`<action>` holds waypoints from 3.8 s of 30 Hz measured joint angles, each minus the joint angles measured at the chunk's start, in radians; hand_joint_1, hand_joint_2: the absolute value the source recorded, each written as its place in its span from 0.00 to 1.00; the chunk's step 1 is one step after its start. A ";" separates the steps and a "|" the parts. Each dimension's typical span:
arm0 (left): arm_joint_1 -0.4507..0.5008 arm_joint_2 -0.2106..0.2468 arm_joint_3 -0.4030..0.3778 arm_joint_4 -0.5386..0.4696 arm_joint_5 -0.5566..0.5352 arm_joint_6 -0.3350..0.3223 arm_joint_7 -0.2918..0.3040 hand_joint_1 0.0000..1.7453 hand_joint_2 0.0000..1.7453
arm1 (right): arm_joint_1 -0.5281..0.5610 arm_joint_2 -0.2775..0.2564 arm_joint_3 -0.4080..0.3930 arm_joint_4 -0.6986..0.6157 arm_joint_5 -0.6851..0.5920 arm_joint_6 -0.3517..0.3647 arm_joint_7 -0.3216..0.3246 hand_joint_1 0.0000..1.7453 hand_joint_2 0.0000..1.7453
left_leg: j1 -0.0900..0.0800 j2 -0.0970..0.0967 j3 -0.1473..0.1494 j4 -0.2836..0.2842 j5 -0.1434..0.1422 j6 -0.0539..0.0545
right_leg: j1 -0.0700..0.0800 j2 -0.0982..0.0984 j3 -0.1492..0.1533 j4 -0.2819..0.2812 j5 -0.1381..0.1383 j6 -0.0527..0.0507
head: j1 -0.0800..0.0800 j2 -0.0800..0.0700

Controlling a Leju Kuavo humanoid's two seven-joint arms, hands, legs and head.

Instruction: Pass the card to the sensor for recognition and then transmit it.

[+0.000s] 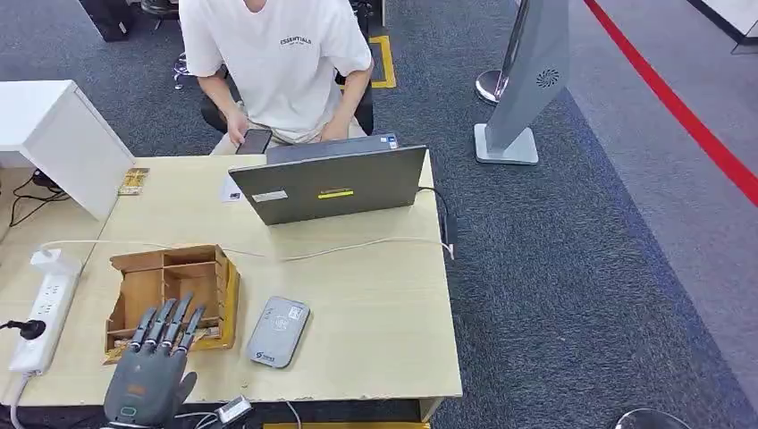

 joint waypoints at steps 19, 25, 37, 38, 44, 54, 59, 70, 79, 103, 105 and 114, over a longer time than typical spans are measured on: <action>-0.028 -0.077 0.109 0.084 -0.016 0.041 -0.023 0.00 1.00 | 0.000 0.000 0.000 0.000 0.024 0.003 0.002 0.00 0.00 | 0.000 0.000 0.000 0.000 0.000 0.000 | 0.000 0.000 0.000 0.000 0.000 0.000 | 0.000 0.000; -0.043 -0.098 0.138 0.112 -0.022 0.047 -0.061 1.00 1.00 | 0.000 0.000 0.000 0.000 0.030 0.005 0.003 0.00 0.00 | 0.000 0.000 0.000 0.000 0.000 0.000 | 0.000 0.000 0.000 0.000 0.000 0.000 | 0.000 0.000; -0.047 -0.119 0.164 0.152 -0.018 0.035 -0.085 1.00 1.00 | 0.000 0.000 0.000 0.000 0.035 0.006 0.002 0.00 0.00 | 0.000 0.000 0.000 0.000 0.000 0.000 | 0.000 0.000 0.000 0.000 0.000 0.000 | 0.000 0.000; -0.048 -0.119 0.165 0.153 -0.018 0.035 -0.085 1.00 1.00 | 0.000 0.000 0.000 0.000 0.035 0.006 0.002 0.00 0.00 | 0.000 0.000 0.000 0.000 0.000 0.000 | 0.000 0.000 0.000 0.000 0.000 0.000 | 0.000 0.000; -0.048 -0.120 0.166 0.157 -0.018 0.035 -0.085 1.00 1.00 | 0.000 0.000 0.000 0.000 0.035 0.006 0.002 0.00 0.00 | 0.000 0.000 0.000 0.000 0.000 0.000 | 0.000 0.000 0.000 0.000 0.000 0.000 | 0.000 0.000; -0.050 -0.120 0.169 0.159 -0.008 0.027 -0.088 1.00 1.00 | 0.000 0.000 0.000 0.000 0.038 0.006 0.002 0.00 0.00 | 0.000 0.000 0.000 0.000 0.000 0.000 | 0.000 0.000 0.000 0.000 0.000 0.000 | 0.000 0.000; -0.051 -0.120 0.171 0.167 0.001 0.026 -0.097 1.00 1.00 | 0.000 0.000 0.000 0.000 0.042 0.006 0.002 0.00 0.00 | 0.000 0.000 0.000 0.000 0.000 0.000 | 0.000 0.000 0.000 0.000 0.000 0.000 | 0.000 0.000; 0.000 -0.120 0.122 0.001 -0.122 0.160 -0.020 0.00 1.00 | 0.000 0.000 -0.006 0.000 0.038 -0.010 0.000 0.00 0.00 | 0.000 -0.001 0.000 0.000 0.000 0.000 | 0.000 -0.001 0.000 0.000 0.000 0.000 | 0.000 0.000; 0.007 0.019 -0.070 -0.204 -0.130 0.178 0.140 0.00 1.00 | 0.001 0.000 -0.027 0.000 0.032 -0.018 -0.002 0.00 0.00 | 0.000 0.000 0.000 0.000 0.000 0.000 | 0.000 -0.001 0.000 0.000 0.000 0.000 | 0.000 0.000; 0.071 0.026 -0.102 -0.258 -0.091 0.039 0.092 0.00 1.00 | 0.000 0.009 -0.050 0.000 0.040 -0.018 -0.001 0.00 0.00 | 0.000 -0.001 0.000 0.000 0.000 0.000 | 0.000 -0.001 0.000 0.000 0.000 0.000 | 0.000 0.000; 0.077 0.027 -0.102 -0.256 -0.073 0.001 0.100 0.00 1.00 | 0.000 0.009 -0.050 0.000 0.041 -0.018 -0.001 0.00 0.00 | 0.000 0.000 0.000 0.000 0.000 0.000 | 0.000 -0.001 0.000 0.000 0.000 0.000 | 0.000 0.000; 0.064 0.050 -0.074 -0.150 0.043 -0.052 0.103 0.00 1.00 | -0.001 0.009 -0.050 0.000 0.062 -0.013 -0.001 0.00 0.00 | 0.000 0.000 0.001 0.000 0.000 0.000 | 0.000 -0.001 0.000 0.000 0.000 0.000 | 0.000 0.000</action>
